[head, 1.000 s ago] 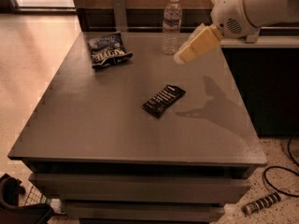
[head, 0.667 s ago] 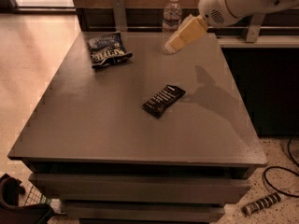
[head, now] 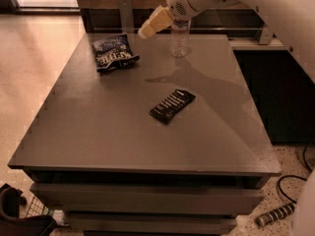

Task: Pick blue chip bag

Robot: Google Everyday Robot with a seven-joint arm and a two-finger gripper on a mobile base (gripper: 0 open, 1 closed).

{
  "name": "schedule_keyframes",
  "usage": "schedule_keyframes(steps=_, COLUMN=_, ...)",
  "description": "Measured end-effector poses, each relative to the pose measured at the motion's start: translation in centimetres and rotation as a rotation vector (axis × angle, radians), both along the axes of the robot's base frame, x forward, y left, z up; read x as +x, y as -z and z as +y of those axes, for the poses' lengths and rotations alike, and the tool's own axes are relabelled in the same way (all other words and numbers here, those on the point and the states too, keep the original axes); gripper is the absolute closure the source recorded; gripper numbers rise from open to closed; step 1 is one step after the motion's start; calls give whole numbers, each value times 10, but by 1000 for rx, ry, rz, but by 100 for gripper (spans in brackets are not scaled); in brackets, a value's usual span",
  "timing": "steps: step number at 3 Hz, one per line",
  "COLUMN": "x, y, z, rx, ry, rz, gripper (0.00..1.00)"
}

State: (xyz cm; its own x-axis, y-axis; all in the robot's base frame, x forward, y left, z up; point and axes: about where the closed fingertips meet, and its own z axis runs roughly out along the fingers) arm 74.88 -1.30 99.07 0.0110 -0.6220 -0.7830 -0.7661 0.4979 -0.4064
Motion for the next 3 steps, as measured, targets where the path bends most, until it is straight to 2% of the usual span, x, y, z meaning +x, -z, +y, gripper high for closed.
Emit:
schedule_keyframes(steps=1, x=28, y=31, z=44, rx=106, ry=-27, rz=90, gripper=0)
schedule_keyframes(steps=2, x=37, y=50, z=65, rx=176, ry=-35, rz=134, gripper=0)
schedule_keyframes(steps=3, x=38, y=53, z=67, rx=183, ry=-36, rz=139, gripper=0)
